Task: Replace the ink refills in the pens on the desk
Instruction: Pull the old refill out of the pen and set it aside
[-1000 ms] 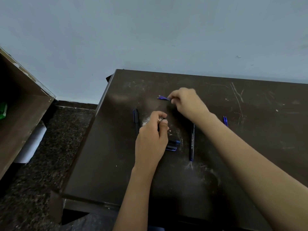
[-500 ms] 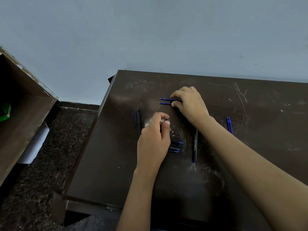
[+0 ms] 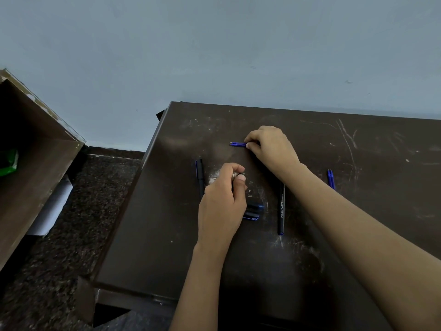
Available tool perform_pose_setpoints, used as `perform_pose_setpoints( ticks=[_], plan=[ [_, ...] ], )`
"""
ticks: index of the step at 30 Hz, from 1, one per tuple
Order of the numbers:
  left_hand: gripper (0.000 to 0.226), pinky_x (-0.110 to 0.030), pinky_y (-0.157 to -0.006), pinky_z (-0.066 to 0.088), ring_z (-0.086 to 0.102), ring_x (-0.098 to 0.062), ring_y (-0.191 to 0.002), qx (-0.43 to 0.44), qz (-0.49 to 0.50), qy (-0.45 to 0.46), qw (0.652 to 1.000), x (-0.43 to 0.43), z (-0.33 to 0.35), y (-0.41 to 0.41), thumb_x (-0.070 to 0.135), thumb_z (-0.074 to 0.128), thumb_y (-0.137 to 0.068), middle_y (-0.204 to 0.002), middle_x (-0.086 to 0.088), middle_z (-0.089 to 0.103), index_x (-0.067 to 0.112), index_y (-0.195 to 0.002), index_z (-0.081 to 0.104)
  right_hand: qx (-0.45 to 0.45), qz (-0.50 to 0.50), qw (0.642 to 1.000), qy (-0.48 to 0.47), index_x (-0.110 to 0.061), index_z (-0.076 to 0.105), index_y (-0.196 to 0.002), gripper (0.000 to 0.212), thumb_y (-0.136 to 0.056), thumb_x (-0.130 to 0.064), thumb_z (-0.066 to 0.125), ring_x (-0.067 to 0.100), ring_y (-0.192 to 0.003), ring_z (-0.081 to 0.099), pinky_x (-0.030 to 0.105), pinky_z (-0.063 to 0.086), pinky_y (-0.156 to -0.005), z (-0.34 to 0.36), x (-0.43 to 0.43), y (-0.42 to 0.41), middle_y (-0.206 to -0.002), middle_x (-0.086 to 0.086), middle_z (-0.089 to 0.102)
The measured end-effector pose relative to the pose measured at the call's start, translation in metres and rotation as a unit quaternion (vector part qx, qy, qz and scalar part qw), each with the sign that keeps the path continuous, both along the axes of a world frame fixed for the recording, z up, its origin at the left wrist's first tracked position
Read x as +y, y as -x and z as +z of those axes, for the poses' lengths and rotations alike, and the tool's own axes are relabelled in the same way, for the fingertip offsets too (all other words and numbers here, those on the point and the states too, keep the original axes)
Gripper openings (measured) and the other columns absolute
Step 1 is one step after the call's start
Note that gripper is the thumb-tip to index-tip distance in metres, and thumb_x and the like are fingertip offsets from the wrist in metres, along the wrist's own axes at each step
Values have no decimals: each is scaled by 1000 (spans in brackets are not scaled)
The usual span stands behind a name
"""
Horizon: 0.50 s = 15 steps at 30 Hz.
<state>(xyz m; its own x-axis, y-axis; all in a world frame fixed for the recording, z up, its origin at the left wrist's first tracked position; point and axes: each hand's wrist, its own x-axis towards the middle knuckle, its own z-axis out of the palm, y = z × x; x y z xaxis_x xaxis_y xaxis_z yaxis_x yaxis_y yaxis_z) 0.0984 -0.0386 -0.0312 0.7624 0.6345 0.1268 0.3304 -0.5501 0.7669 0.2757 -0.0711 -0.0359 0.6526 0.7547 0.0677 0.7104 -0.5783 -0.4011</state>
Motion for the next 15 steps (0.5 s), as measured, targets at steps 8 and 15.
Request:
perform_pose_setpoints(
  ticks=[8,15],
  plan=[
    [13,-32,-63,55,62,-4,-69,4,-1,-4,1000,-1,-1,-1,26,46,-99,-78,10,65,27,-109,54,-3,-4,1000,-6,-13,69,-108,23,-93,-18,52,30,-106,53,44,45,-89,-2,0,2,-108,12,63],
    [19,-12,-66,47,60,-1,-73,-24,9,8,1000,-3,-3,-5,19,48,-99,-86,6,65,15,-112,61,-3,-35,997,-72,-12,68,-109,23,-91,-17,55,29,-103,52,39,44,-89,1,-7,9,-107,10,63]
  ],
)
